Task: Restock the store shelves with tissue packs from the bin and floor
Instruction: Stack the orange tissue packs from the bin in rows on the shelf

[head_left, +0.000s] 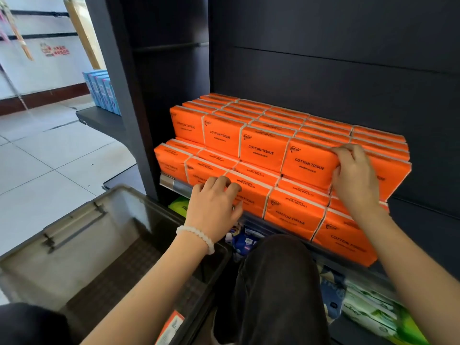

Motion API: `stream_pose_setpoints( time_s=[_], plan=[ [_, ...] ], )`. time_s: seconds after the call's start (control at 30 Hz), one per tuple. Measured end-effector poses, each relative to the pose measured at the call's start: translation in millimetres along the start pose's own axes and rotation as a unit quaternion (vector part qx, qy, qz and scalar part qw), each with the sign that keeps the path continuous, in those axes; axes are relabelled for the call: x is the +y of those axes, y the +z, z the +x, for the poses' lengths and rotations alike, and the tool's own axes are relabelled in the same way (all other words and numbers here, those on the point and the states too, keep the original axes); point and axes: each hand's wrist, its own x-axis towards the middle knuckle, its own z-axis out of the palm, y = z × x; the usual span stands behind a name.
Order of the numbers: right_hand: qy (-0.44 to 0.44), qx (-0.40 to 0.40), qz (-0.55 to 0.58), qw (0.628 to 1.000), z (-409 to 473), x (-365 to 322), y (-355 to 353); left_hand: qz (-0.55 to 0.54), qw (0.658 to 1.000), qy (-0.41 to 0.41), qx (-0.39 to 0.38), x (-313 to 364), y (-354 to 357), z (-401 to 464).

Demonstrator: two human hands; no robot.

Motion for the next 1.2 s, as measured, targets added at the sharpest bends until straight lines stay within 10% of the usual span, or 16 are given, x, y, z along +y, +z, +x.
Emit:
stream_pose_setpoints(
  time_s=[0.43, 0.9, 1.2],
  plan=[
    [-0.122, 0.03, -0.035, 0.991, -18.7, -45.4, -9.0, 0.037, 0.998, -0.04, 0.012, -33.8, -6.5, -35.7],
    [-0.275, -0.129, 0.118, 0.945, -92.8, -199.0, 65.2, 0.074, 0.98, -0.177, -0.049, -100.9, -10.7, -149.9],
    [-0.299, -0.273, 0.136, 0.904, -145.3, -239.3, 144.2, 0.034, 0.927, -0.302, -0.218, -134.1, 58.0, -212.3]
  ],
)
